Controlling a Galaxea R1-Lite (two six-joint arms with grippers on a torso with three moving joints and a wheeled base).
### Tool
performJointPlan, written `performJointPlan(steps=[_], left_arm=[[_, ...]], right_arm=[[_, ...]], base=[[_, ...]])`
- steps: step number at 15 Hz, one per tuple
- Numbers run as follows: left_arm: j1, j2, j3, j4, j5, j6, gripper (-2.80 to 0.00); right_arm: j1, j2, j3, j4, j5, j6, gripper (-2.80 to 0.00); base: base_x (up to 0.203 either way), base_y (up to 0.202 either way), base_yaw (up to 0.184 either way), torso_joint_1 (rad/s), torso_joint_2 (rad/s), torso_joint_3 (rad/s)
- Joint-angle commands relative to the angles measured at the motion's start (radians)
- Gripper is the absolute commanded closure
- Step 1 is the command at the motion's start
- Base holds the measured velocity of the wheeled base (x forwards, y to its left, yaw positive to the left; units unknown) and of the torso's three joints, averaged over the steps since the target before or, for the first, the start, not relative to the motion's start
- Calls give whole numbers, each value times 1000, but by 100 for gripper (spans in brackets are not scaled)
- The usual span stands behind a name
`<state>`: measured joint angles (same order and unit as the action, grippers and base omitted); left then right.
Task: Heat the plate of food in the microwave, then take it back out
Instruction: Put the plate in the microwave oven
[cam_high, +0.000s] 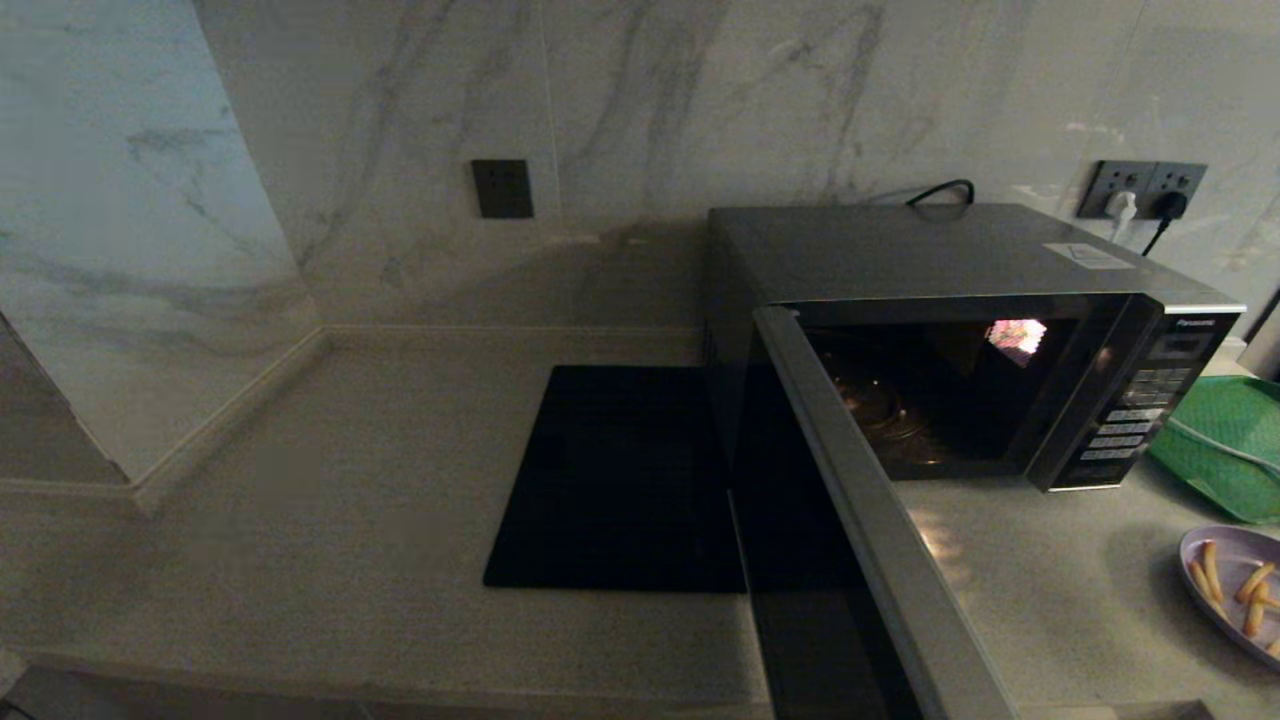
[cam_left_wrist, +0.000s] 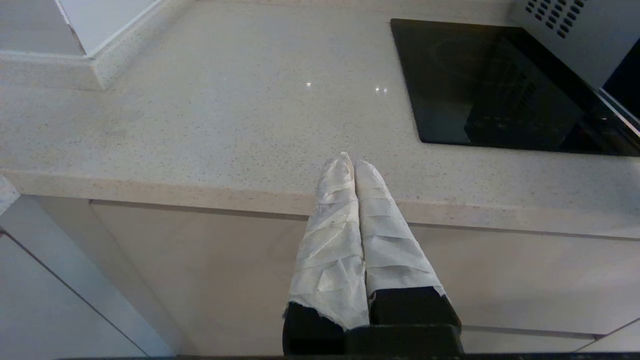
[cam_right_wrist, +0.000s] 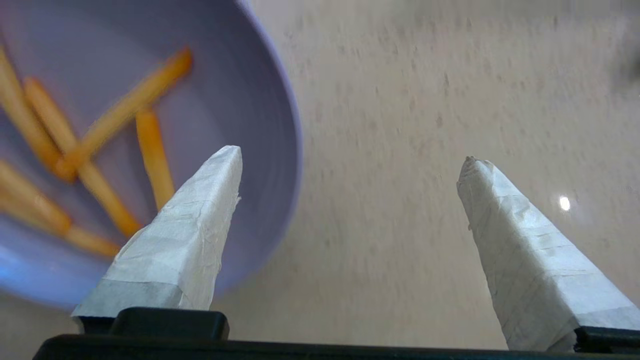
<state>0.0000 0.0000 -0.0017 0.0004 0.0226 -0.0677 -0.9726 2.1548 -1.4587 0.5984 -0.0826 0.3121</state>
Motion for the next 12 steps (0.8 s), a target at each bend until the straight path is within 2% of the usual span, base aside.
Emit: performJointPlan(steps=[1,12], left_arm=[[0,0,0,0,0,-1,0],[0,0,0,0,0,-1,0]], right_arm=[[0,7,20,-19,0,1,-280],[-1,39,26,-46,1,1,-280]], base=[[0,0,0,0,0,0],[0,0,0,0,0,0]])
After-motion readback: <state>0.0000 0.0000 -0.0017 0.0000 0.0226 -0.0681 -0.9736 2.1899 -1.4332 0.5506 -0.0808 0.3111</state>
